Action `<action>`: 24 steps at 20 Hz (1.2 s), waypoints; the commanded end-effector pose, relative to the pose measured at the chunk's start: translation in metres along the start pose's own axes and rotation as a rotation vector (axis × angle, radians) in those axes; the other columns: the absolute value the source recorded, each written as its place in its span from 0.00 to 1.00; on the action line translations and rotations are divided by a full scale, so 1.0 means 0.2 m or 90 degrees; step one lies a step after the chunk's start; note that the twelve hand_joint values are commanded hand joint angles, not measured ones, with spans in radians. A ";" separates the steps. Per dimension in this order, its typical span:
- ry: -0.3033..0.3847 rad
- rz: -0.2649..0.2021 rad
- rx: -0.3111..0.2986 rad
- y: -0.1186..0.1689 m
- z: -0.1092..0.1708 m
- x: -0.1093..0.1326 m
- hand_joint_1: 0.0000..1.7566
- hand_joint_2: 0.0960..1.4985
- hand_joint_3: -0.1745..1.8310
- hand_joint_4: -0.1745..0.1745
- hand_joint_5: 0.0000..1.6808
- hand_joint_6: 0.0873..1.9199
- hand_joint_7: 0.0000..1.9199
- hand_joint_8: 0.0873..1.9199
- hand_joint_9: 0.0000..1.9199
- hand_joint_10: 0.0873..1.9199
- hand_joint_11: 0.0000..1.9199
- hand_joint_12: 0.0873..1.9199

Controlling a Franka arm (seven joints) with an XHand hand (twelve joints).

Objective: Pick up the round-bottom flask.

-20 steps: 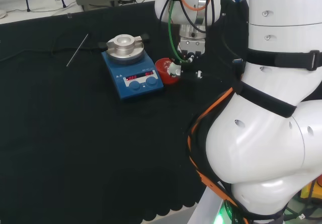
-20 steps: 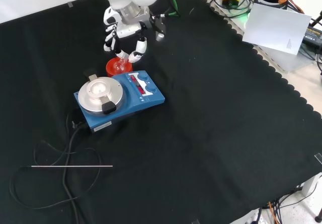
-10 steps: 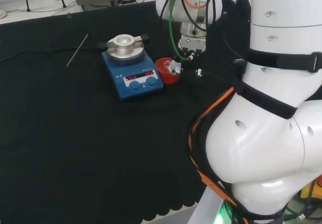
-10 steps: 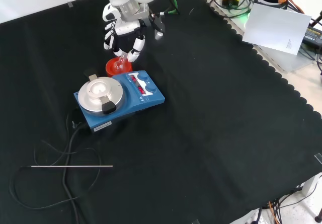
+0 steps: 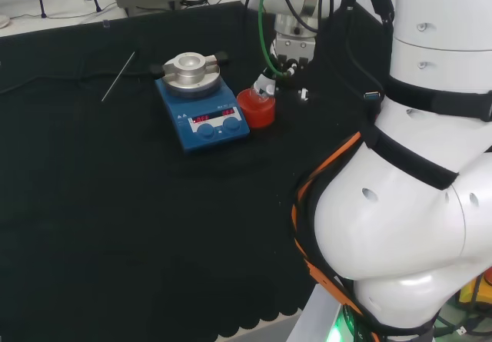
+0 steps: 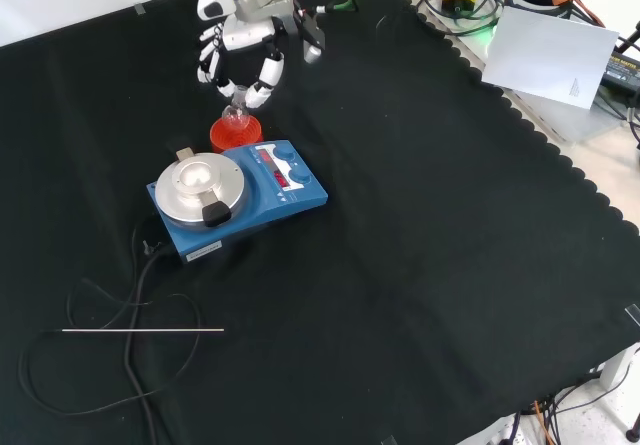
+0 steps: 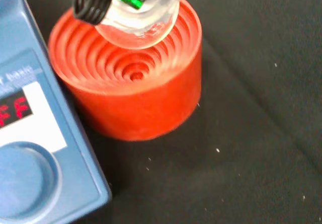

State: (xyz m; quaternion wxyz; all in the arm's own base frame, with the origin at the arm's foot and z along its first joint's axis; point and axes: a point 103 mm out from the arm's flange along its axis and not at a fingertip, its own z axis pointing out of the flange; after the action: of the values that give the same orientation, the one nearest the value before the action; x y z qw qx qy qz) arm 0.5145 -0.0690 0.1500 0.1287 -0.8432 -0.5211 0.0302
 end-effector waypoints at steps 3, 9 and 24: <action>-0.013 -0.023 -0.014 -0.09 -0.13 0.09 0.62 0.42 0.46 1.00 0.66 0.50 0.24 0.28 0.34 0.27 0.11 0.68; -0.025 -0.040 -0.017 -0.13 -0.20 0.16 0.62 0.41 0.47 1.00 0.66 0.50 0.24 0.28 0.34 0.27 0.11 0.68; -0.047 -0.086 -0.017 -0.22 -0.39 0.37 0.62 0.41 0.48 1.00 0.66 0.51 0.24 0.28 0.33 0.27 0.11 0.68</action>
State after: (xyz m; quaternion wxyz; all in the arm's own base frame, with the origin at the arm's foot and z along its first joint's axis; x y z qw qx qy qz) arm 0.5213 -0.0130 0.2328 0.1026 -0.8097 -0.5762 0.0428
